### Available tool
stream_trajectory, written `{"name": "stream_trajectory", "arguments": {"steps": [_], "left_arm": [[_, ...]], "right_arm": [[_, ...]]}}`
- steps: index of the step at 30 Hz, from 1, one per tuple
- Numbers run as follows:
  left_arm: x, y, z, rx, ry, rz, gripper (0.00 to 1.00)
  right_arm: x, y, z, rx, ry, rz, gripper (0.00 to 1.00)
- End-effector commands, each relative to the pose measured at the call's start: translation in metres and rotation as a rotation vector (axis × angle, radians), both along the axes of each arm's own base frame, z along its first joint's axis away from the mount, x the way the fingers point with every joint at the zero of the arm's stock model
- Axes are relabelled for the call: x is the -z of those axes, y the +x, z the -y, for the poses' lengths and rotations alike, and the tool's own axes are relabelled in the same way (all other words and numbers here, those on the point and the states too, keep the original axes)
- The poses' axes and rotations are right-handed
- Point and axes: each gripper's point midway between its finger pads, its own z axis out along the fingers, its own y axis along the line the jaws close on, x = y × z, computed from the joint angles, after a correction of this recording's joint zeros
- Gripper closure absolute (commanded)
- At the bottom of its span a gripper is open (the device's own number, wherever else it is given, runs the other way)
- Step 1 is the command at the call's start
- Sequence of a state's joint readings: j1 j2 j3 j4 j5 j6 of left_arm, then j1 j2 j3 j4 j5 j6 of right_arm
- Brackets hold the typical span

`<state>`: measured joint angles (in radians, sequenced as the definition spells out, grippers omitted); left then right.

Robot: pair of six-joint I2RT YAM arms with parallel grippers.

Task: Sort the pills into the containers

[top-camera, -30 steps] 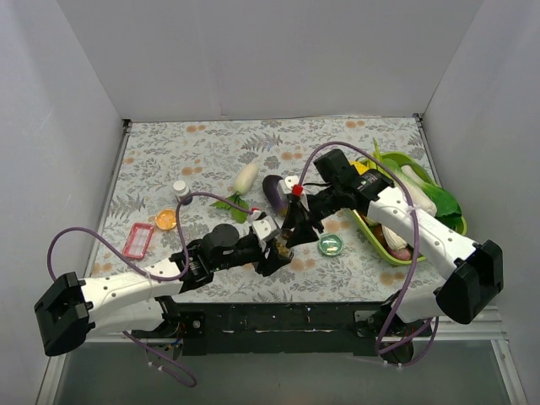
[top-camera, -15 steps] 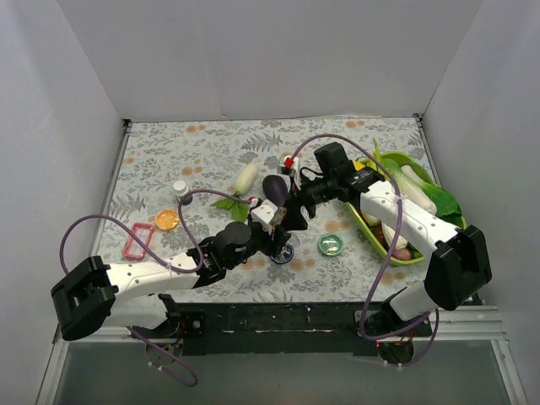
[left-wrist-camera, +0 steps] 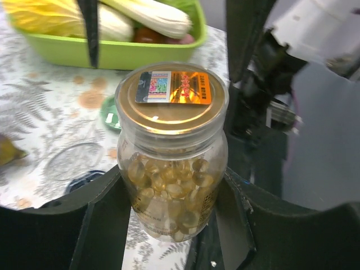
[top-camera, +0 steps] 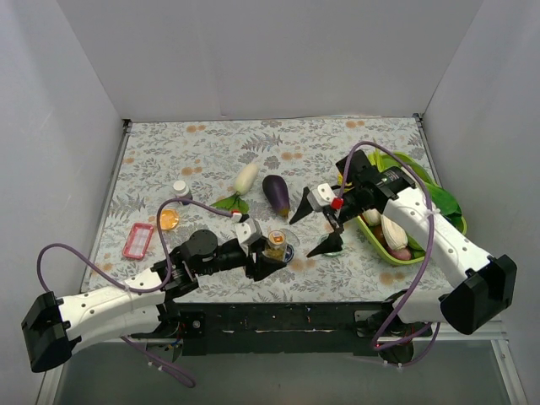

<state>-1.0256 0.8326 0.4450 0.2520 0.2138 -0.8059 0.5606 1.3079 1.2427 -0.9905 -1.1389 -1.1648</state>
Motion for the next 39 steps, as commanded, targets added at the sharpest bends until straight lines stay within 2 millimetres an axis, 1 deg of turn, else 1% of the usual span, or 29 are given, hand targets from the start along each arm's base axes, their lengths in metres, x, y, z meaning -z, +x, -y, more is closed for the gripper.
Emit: {"name": "stream_trajectory", "arguments": {"steps": [1, 2, 3, 4, 6, 7, 8, 11, 12, 14, 17, 19, 20, 21, 23, 24, 25, 26, 28, 29, 30, 31, 32, 33, 34, 35, 36, 37, 39], "left_arm": [[-0.003, -0.049, 0.003, 0.278, 0.006, 0.002, 1.0], [-0.003, -0.051, 0.004, 0.295, 0.015, 0.001, 1.0], [0.002, -0.056, 0.005, 0.326, 0.035, -0.016, 1.0], [-0.002, -0.056, 0.007, 0.338, 0.036, -0.013, 1.0], [0.005, -0.059, 0.01, 0.368, 0.066, -0.035, 1.0], [0.003, -0.058, 0.011, 0.371, 0.066, -0.032, 1.0], [0.006, -0.058, 0.012, 0.376, 0.075, -0.038, 1.0], [0.004, -0.056, 0.013, 0.367, 0.075, -0.02, 1.0], [0.004, -0.054, 0.013, 0.362, 0.073, -0.013, 1.0], [0.003, -0.053, 0.013, 0.357, 0.069, -0.006, 1.0], [0.001, -0.053, 0.014, 0.359, 0.065, 0.0, 1.0], [0.001, -0.052, 0.015, 0.359, 0.065, 0.0, 1.0], [0.001, -0.051, 0.015, 0.355, 0.065, 0.002, 1.0], [0.001, -0.05, 0.015, 0.349, 0.067, 0.001, 1.0], [-0.003, -0.049, 0.014, 0.338, 0.06, 0.014, 1.0], [-0.004, -0.044, 0.014, 0.312, 0.057, 0.021, 1.0], [-0.004, -0.042, 0.013, 0.297, 0.054, 0.027, 1.0], [-0.01, -0.04, 0.011, 0.275, 0.04, 0.042, 1.0], [-0.015, -0.028, 0.008, 0.201, 0.022, 0.071, 1.0], [-0.024, -0.024, 0.004, 0.167, -0.001, 0.1, 1.0], [-0.029, -0.018, 0.002, 0.13, -0.017, 0.12, 1.0], [-0.034, -0.003, -0.003, 0.039, -0.027, 0.135, 1.0], [-0.038, 0.004, -0.007, -0.01, -0.039, 0.151, 1.0], [-0.052, 0.015, -0.012, -0.08, -0.082, 0.18, 1.0], [-0.056, 0.03, -0.02, -0.181, -0.096, 0.189, 1.0], [-0.059, 0.042, -0.026, -0.254, -0.11, 0.194, 1.0], [-0.065, 0.049, -0.026, -0.299, -0.14, 0.197, 1.0], [-0.067, 0.059, -0.03, -0.357, -0.148, 0.2, 1.0], [-0.072, 0.072, -0.026, -0.412, -0.156, 0.191, 1.0]], "right_arm": [[-0.03, -0.048, -0.008, -0.236, 0.186, 0.082, 0.02], [-0.024, -0.053, -0.01, -0.26, 0.149, 0.067, 0.03], [-0.025, -0.064, -0.015, -0.309, 0.142, 0.077, 0.03], [-0.023, -0.066, -0.018, -0.322, 0.13, 0.072, 0.04], [-0.022, -0.07, -0.022, -0.339, 0.116, 0.047, 0.06], [-0.022, -0.071, -0.023, -0.343, 0.114, 0.041, 0.06], [-0.022, -0.071, -0.024, -0.341, 0.107, 0.027, 0.07], [-0.021, -0.074, -0.026, -0.343, 0.081, 0.0, 0.13], [-0.019, -0.076, -0.026, -0.336, 0.058, -0.022, 0.18], [-0.013, -0.075, -0.027, -0.333, 0.037, -0.013, 0.21], [-0.009, -0.07, -0.031, -0.305, 0.007, -0.02, 0.3], [-0.01, -0.068, -0.032, -0.293, 0.0, -0.03, 0.37], [-0.01, -0.067, -0.034, -0.29, -0.002, -0.03, 0.4], [-0.01, -0.066, -0.034, -0.285, -0.007, -0.036, 0.47], [-0.009, -0.064, -0.035, -0.275, -0.019, -0.042, 0.52], [-0.007, -0.064, -0.035, -0.27, -0.025, -0.045, 0.56], [-0.007, -0.062, -0.036, -0.261, -0.029, -0.048, 0.57], [-0.005, -0.062, -0.035, -0.236, -0.056, -0.072, 0.57], [0.0, -0.056, -0.038, -0.204, -0.067, -0.075, 0.6], [0.003, -0.054, -0.037, -0.154, -0.116, -0.122, 0.62], [0.002, -0.046, -0.044, -0.121, -0.106, -0.106, 0.67], [0.009, -0.04, -0.045, -0.078, -0.139, -0.111, 0.7], [0.01, -0.034, -0.048, -0.038, -0.152, -0.123, 0.74], [0.009, -0.025, -0.055, 0.027, -0.157, -0.151, 0.76], [0.019, -0.012, -0.056, 0.119, -0.195, -0.167, 0.79], [0.022, -0.002, -0.06, 0.193, -0.208, -0.196, 0.87], [0.027, 0.006, -0.06, 0.3, -0.251, -0.304, 0.91], [0.038, 0.025, -0.064, 0.404, -0.265, -0.31, 0.97], [0.048, 0.041, -0.066, 0.55, -0.294, -0.387, 0.99]]}}
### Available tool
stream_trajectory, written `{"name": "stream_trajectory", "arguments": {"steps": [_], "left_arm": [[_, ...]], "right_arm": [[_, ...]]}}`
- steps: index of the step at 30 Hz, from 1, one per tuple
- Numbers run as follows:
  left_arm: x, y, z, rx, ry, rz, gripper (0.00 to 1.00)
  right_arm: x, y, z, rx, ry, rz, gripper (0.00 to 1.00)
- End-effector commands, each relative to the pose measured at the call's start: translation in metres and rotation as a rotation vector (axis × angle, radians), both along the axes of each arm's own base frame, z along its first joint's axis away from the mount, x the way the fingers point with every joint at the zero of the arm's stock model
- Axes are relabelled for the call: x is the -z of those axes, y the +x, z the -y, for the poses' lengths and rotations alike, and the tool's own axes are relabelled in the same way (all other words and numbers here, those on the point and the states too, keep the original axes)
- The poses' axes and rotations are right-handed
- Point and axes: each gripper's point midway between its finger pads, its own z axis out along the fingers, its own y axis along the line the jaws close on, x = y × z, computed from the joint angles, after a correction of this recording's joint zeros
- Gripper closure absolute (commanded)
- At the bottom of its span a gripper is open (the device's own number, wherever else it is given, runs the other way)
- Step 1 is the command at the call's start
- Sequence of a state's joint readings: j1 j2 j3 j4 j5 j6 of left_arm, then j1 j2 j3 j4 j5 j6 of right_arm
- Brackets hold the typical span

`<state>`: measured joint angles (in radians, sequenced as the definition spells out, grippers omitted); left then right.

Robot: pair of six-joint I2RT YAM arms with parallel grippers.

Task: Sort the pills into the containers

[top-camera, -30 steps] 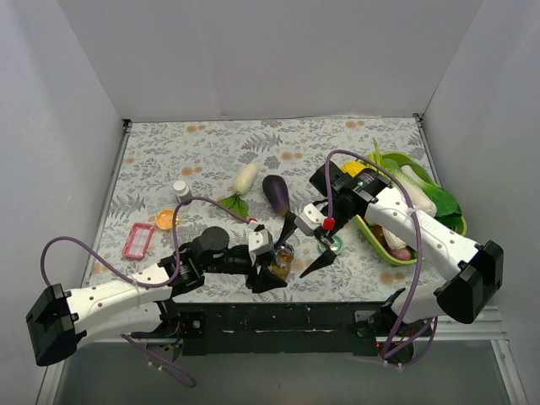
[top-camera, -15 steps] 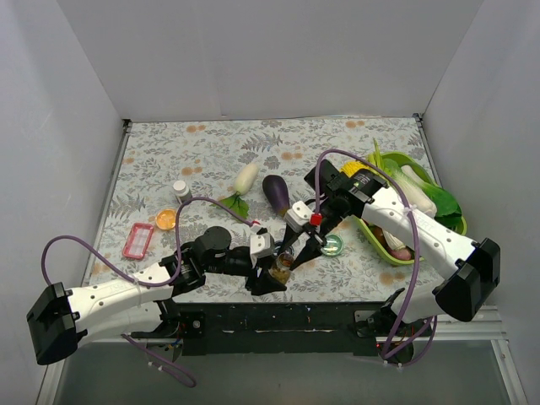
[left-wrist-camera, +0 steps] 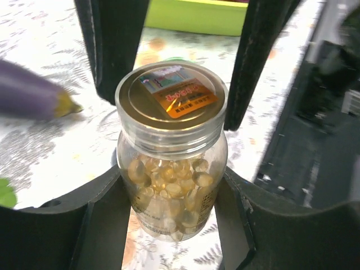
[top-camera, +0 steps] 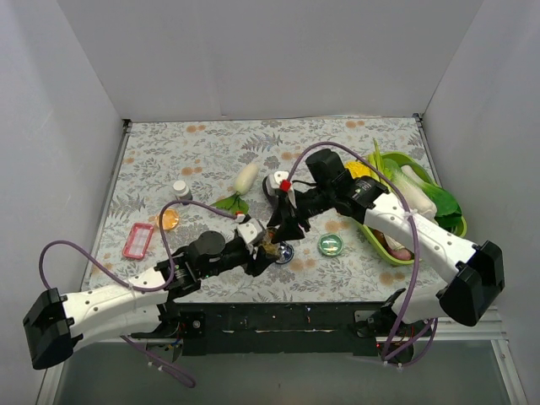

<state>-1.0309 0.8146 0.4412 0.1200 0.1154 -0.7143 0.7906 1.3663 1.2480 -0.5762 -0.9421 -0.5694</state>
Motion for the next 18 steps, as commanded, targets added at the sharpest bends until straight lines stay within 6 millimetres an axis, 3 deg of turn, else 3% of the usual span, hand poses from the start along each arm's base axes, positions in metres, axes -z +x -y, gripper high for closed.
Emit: {"name": "stream_trajectory", "arguments": {"steps": [1, 3, 5, 7, 8, 10, 11, 13, 18], "left_arm": [[-0.088, 0.071, -0.004, -0.357, -0.251, 0.173, 1.0], [-0.088, 0.089, -0.008, -0.458, -0.224, 0.165, 1.0], [-0.074, 0.097, -0.006, -0.487, -0.169, 0.157, 1.0], [-0.062, 0.099, -0.004, -0.476, -0.119, 0.143, 1.0], [-0.054, 0.096, -0.001, -0.451, -0.1, 0.135, 1.0], [-0.037, 0.084, 0.006, -0.362, -0.064, 0.114, 1.0], [-0.034, 0.077, 0.009, -0.309, -0.061, 0.11, 1.0], [-0.017, 0.055, 0.015, -0.186, -0.036, 0.075, 1.0], [-0.006, 0.013, 0.016, 0.02, -0.02, 0.031, 1.0]], "right_arm": [[0.052, 0.056, -0.004, 0.54, -0.231, -0.287, 0.99], [0.055, 0.062, -0.004, 0.616, -0.244, -0.342, 0.99], [0.049, 0.061, -0.006, 0.615, -0.218, -0.403, 0.99], [0.035, 0.06, -0.004, 0.577, -0.168, -0.452, 0.84], [0.028, 0.061, -0.004, 0.552, -0.135, -0.432, 0.67], [0.006, 0.059, 0.0, 0.497, -0.072, -0.393, 0.46], [-0.002, 0.057, 0.001, 0.445, -0.037, -0.33, 0.27], [-0.026, 0.045, 0.005, 0.376, 0.024, -0.285, 0.11], [-0.045, 0.032, 0.017, 0.164, 0.112, -0.033, 0.06]]}}
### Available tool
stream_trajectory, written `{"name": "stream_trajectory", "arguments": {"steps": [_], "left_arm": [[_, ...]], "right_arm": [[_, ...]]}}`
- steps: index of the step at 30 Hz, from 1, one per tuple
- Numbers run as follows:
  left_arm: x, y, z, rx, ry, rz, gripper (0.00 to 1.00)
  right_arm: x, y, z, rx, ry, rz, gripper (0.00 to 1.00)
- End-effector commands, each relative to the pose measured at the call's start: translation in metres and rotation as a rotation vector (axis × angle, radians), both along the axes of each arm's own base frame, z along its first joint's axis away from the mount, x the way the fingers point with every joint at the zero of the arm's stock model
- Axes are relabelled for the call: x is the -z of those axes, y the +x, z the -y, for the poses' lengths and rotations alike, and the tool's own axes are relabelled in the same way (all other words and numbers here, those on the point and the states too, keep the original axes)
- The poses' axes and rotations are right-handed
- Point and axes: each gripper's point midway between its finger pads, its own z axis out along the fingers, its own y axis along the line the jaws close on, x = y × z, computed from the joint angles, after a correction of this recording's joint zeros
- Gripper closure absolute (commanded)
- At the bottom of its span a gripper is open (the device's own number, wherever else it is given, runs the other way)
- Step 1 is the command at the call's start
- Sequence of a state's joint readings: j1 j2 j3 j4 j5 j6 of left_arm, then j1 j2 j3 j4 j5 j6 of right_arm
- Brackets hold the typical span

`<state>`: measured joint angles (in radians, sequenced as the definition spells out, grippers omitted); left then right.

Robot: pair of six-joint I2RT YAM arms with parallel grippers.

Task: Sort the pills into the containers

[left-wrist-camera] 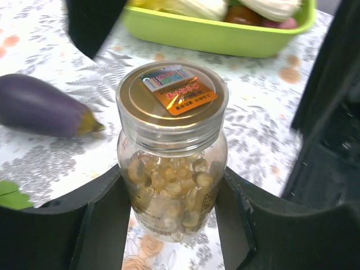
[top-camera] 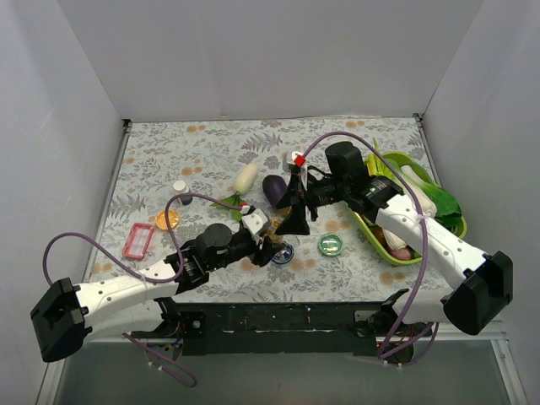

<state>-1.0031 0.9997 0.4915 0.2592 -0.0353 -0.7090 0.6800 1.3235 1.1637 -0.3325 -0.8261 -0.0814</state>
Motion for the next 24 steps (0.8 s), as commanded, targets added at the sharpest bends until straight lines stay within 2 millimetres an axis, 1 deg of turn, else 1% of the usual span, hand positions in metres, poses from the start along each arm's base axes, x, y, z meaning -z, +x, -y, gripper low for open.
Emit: {"name": "stream_trajectory", "arguments": {"steps": [1, 3, 5, 6, 7, 8, 9, 10, 11, 13, 14, 16, 17, 22, 24], "left_arm": [[-0.009, -0.045, 0.007, 0.244, -0.036, -0.01, 1.0], [-0.01, -0.059, 0.006, 0.317, -0.032, -0.019, 1.0], [-0.018, -0.076, 0.007, 0.406, -0.056, -0.02, 1.0], [-0.017, -0.081, 0.007, 0.434, -0.049, -0.03, 1.0], [-0.018, -0.084, 0.007, 0.452, -0.05, -0.033, 1.0], [-0.019, -0.09, 0.008, 0.486, -0.052, -0.041, 1.0], [-0.02, -0.093, 0.009, 0.501, -0.051, -0.047, 1.0], [-0.02, -0.094, 0.01, 0.514, -0.047, -0.053, 1.0], [-0.02, -0.097, 0.011, 0.533, -0.045, -0.061, 1.0], [-0.021, -0.099, 0.013, 0.549, -0.043, -0.068, 1.0], [-0.02, -0.1, 0.014, 0.559, -0.04, -0.075, 1.0], [-0.02, -0.1, 0.015, 0.564, -0.04, -0.078, 1.0], [-0.021, -0.1, 0.016, 0.568, -0.043, -0.077, 1.0], [-0.02, -0.104, 0.02, 0.598, -0.046, -0.1, 1.0], [-0.021, -0.104, 0.021, 0.597, -0.052, -0.101, 1.0]], "right_arm": [[-0.038, -0.026, 0.014, -0.234, 0.103, 0.237, 0.06], [-0.038, -0.03, 0.017, -0.281, 0.112, 0.305, 0.05], [-0.039, -0.048, 0.026, -0.4, 0.15, 0.385, 0.04], [-0.039, -0.055, 0.029, -0.445, 0.169, 0.413, 0.04], [-0.042, -0.064, 0.029, -0.544, 0.257, 0.536, 0.03], [-0.034, -0.08, 0.039, -0.588, 0.253, 0.481, 0.03], [-0.03, -0.086, 0.041, -0.621, 0.271, 0.5, 0.03], [-0.023, -0.088, 0.04, -0.662, 0.278, 0.555, 0.03], [-0.018, -0.098, 0.042, -0.697, 0.264, 0.532, 0.04], [-0.011, -0.102, 0.04, -0.724, 0.241, 0.521, 0.05], [-0.011, -0.107, 0.04, -0.747, 0.247, 0.526, 0.06], [-0.013, -0.11, 0.038, -0.755, 0.252, 0.522, 0.07], [-0.013, -0.113, 0.036, -0.752, 0.239, 0.485, 0.1], [-0.001, -0.11, 0.028, -0.75, 0.174, 0.469, 0.2], [0.0, -0.11, 0.026, -0.743, 0.161, 0.446, 0.26]]}}
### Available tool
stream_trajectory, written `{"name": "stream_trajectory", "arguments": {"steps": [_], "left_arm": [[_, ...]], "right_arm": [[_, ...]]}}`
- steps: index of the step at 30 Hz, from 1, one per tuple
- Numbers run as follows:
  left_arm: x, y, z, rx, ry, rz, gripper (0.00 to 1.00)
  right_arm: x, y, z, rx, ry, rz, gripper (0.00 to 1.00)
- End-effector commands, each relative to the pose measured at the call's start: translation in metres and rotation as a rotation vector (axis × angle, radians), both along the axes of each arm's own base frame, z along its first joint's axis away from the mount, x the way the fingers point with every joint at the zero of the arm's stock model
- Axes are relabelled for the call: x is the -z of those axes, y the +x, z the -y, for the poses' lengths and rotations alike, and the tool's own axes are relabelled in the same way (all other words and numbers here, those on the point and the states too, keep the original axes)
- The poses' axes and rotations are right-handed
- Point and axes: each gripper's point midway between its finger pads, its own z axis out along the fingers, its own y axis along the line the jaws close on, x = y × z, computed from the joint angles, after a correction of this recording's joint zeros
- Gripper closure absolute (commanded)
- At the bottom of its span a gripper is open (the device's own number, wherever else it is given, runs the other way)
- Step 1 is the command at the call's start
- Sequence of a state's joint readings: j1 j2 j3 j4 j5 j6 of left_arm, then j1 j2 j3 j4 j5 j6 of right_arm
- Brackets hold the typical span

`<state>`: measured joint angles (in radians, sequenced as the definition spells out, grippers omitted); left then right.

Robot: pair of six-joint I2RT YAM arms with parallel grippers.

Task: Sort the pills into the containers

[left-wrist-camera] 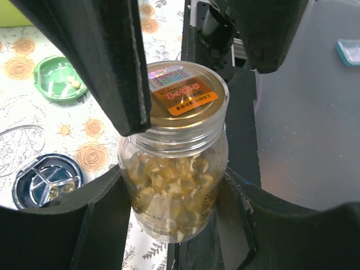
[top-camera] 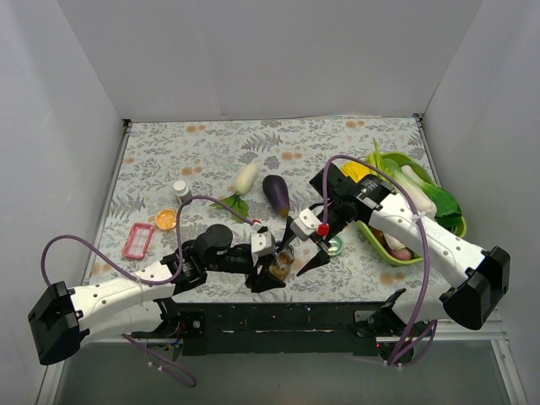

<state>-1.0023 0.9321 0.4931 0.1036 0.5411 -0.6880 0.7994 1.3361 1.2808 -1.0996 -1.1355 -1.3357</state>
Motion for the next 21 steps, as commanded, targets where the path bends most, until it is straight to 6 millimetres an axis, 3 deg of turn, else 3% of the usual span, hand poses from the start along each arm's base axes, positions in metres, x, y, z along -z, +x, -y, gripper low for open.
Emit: {"name": "stream_trajectory", "arguments": {"steps": [1, 7, 12, 17, 19, 21], "left_arm": [[-0.026, 0.001, 0.007, 0.028, -0.064, 0.025, 1.0], [-0.037, 0.007, 0.006, -0.013, -0.109, 0.044, 1.0], [-0.051, 0.019, 0.002, -0.098, -0.192, 0.061, 1.0], [-0.069, 0.053, -0.003, -0.3, -0.272, 0.1, 1.0], [-0.071, 0.065, -0.003, -0.364, -0.288, 0.102, 1.0], [-0.074, 0.084, -0.005, -0.461, -0.304, 0.111, 1.0]], "right_arm": [[-0.006, 0.001, -0.008, 0.011, -0.015, -0.003, 0.29], [0.003, 0.013, -0.013, 0.105, -0.093, -0.023, 0.48], [0.009, 0.022, -0.015, 0.196, -0.132, -0.053, 0.57], [0.01, 0.039, -0.027, 0.357, -0.184, -0.154, 0.8], [0.016, 0.054, -0.032, 0.464, -0.223, -0.21, 0.93], [0.026, 0.071, -0.037, 0.602, -0.274, -0.32, 0.99]]}}
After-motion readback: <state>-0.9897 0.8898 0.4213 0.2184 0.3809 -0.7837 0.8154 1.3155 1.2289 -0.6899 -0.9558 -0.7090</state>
